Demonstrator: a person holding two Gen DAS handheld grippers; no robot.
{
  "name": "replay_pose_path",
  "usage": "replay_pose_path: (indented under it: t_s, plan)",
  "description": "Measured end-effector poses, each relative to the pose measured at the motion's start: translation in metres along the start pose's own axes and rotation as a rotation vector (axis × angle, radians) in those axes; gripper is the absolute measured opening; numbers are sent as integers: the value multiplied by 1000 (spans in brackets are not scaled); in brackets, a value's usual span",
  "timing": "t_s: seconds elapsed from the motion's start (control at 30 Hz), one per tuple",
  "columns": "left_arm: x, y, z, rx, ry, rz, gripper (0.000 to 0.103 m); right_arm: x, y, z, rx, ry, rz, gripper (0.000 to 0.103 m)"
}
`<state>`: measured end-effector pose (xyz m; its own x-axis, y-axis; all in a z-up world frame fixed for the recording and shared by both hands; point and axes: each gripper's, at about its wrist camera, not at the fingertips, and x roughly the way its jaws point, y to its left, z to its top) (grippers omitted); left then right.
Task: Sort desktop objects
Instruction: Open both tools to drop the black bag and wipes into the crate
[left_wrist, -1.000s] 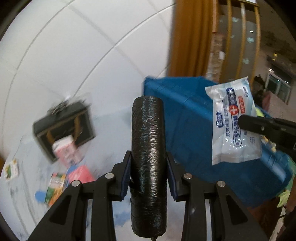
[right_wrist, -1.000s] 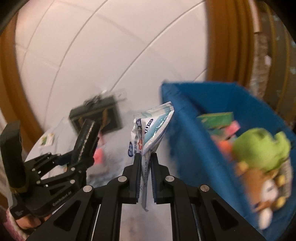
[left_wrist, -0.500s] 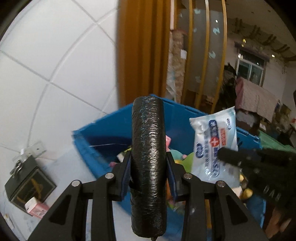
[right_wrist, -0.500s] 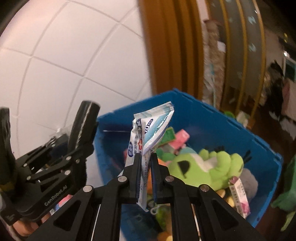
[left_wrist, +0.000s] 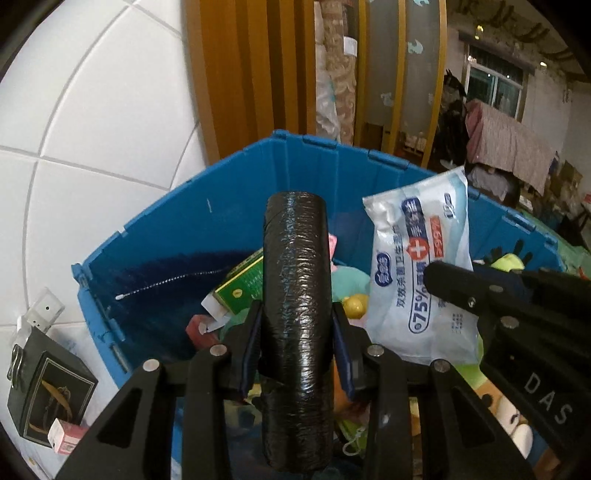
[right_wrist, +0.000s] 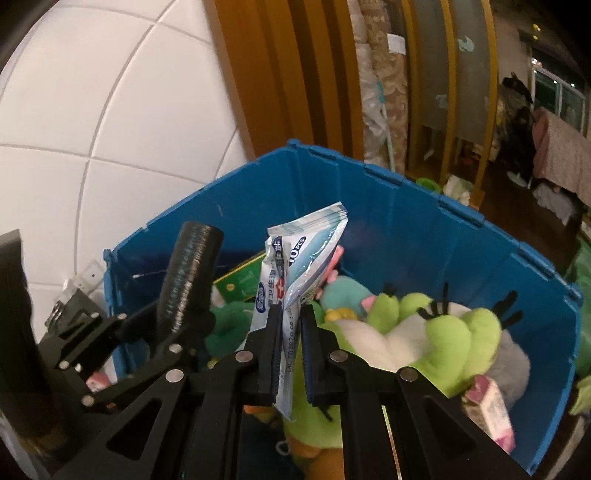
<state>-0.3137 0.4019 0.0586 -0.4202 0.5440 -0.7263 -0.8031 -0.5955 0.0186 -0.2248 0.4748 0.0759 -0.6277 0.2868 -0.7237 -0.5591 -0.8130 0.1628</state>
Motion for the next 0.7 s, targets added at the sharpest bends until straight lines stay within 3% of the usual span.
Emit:
replay_pose_path:
  t_s: [0.27,0.33,0.47,0.57,0.67,0.7]
  plan:
    - [23,8,-4,-7,56,18,34,25,7,3,-42,23,-70,10]
    - [20,9,-3,-5,38,23,35,31,6,4,-45,32,-77,11]
    - [19,6,0,9,40,45,51,34,5,2,-49,41,-93,12]
    - [19,3,0,15,37,51,53,33,6,1,-56,33,-110,12]
    - [17,2,-1,9,40,54,54,32,6,2,-61,29,-131,21]
    - [16,3,-2,7,41,52,54,32,6,3,-60,30,-135,29]
